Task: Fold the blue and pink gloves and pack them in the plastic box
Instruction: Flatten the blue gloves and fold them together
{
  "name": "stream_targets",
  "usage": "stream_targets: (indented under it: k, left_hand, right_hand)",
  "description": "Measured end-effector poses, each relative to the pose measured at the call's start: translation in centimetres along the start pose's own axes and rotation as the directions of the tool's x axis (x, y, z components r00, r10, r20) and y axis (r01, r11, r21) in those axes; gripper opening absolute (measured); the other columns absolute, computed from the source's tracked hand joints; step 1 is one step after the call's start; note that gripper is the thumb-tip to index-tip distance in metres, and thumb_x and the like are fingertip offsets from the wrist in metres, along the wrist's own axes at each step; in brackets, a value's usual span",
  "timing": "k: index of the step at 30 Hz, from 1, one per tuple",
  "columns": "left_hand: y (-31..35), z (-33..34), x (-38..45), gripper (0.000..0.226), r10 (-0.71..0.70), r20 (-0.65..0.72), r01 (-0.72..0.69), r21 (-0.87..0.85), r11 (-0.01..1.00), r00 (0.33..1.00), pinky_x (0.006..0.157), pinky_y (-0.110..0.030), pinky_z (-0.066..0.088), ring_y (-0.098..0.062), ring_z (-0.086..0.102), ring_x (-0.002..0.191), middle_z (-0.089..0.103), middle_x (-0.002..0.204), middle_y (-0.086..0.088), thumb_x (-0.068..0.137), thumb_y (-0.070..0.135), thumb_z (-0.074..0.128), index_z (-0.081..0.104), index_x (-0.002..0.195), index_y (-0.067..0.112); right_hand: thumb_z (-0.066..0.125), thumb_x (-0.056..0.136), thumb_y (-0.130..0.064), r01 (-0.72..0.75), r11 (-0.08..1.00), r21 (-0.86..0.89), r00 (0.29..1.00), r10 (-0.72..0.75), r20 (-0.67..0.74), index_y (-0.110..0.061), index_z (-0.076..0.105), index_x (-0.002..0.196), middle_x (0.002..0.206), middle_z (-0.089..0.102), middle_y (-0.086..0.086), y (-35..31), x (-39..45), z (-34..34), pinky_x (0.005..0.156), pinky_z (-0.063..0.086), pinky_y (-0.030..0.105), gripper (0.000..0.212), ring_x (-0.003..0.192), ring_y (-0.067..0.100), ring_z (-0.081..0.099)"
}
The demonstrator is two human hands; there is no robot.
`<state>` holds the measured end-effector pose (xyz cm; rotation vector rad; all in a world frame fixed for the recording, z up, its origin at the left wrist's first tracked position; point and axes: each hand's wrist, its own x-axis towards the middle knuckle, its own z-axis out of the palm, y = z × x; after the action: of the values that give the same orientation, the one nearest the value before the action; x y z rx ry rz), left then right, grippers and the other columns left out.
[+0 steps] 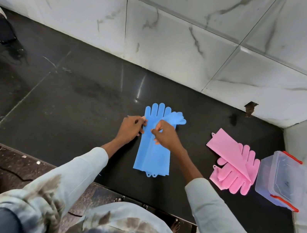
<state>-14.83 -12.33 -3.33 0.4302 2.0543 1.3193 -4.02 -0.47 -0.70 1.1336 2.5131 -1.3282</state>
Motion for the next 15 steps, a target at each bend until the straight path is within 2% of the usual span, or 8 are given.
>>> stream_targets:
  k: [2, 4, 7, 11, 13, 15]
  left_hand:
    - [0.1, -0.4, 0.1, 0.043, -0.009, 0.019, 0.010, -0.025, 1.000, 1.000, 0.088, -0.053, 0.065, -0.045, 0.077, 0.100, 0.079, 0.110, -0.024, 0.115, 0.027, 0.050, 0.077, 0.116, -0.006]
    - [0.2, -0.6, 0.2, 0.043, -0.016, 0.045, 0.017, -0.025, 1.000, 0.999, 0.088, -0.052, 0.066, -0.048, 0.077, 0.101, 0.077, 0.103, -0.030, 0.113, 0.027, 0.055, 0.075, 0.109, -0.011]
    - [0.5, -0.7, 0.3, 0.033, -0.011, 0.069, 0.008, 0.041, 0.999, 0.998, 0.089, -0.053, 0.066, -0.046, 0.077, 0.104, 0.077, 0.101, -0.026, 0.107, 0.022, 0.066, 0.074, 0.111, -0.010]
    - [0.9, -0.4, 0.4, 0.027, -0.009, 0.054, 0.002, 0.131, 0.991, 0.998, 0.093, -0.055, 0.064, -0.042, 0.078, 0.103, 0.079, 0.109, -0.021, 0.103, 0.019, 0.072, 0.073, 0.116, -0.004]
    - [0.9, -0.3, 0.5, 0.027, -0.012, 0.041, 0.005, 0.160, 0.987, 0.999, 0.096, -0.054, 0.063, -0.040, 0.077, 0.104, 0.079, 0.112, -0.019, 0.102, 0.019, 0.072, 0.073, 0.117, -0.004]
    - [0.9, -0.1, 0.8, 0.027, -0.008, 0.035, 0.002, 0.190, 0.982, 0.999, 0.099, -0.053, 0.062, -0.037, 0.076, 0.108, 0.078, 0.115, -0.018, 0.103, 0.019, 0.072, 0.074, 0.119, -0.003]
  right_hand:
    - [0.060, 0.102, -0.025, 0.025, 0.997, -0.068, 0.994, -0.018, 0.108, -0.007, 0.063, 0.110, 0.117, 0.065, 0.014, -0.5, -0.1, 1.6, 0.081, 0.066, 0.051, 0.019, 0.096, 0.034, 0.074]
    - [0.061, 0.103, -0.029, 0.052, 0.992, -0.116, 0.993, -0.039, 0.111, -0.011, 0.063, 0.122, 0.126, 0.056, 0.008, -0.2, -0.2, 2.3, 0.091, 0.063, 0.051, 0.026, 0.107, 0.030, 0.068]
    - [0.059, 0.104, -0.023, 0.052, 0.997, -0.057, 0.998, -0.053, -0.016, -0.009, 0.066, 0.117, 0.123, 0.063, 0.006, 1.0, -0.5, 2.0, 0.097, 0.059, 0.049, 0.020, 0.110, 0.025, 0.068]
    - [0.053, 0.105, -0.021, -0.083, 0.997, -0.004, 0.958, 0.079, -0.275, -0.010, 0.063, 0.116, 0.118, 0.068, 0.006, 3.4, -1.0, 0.5, 0.094, 0.058, 0.039, 0.018, 0.105, 0.021, 0.068]
    - [0.057, 0.103, -0.019, -0.152, 0.985, 0.077, 0.934, 0.169, -0.315, -0.010, 0.060, 0.117, 0.115, 0.067, 0.008, 4.4, -1.0, 0.1, 0.092, 0.056, 0.041, 0.017, 0.104, 0.025, 0.068]
    - [0.062, 0.102, -0.024, -0.196, 0.971, 0.138, 0.931, 0.229, -0.285, -0.011, 0.058, 0.119, 0.113, 0.068, 0.008, 5.0, -1.0, -0.2, 0.093, 0.057, 0.043, 0.022, 0.104, 0.026, 0.069]
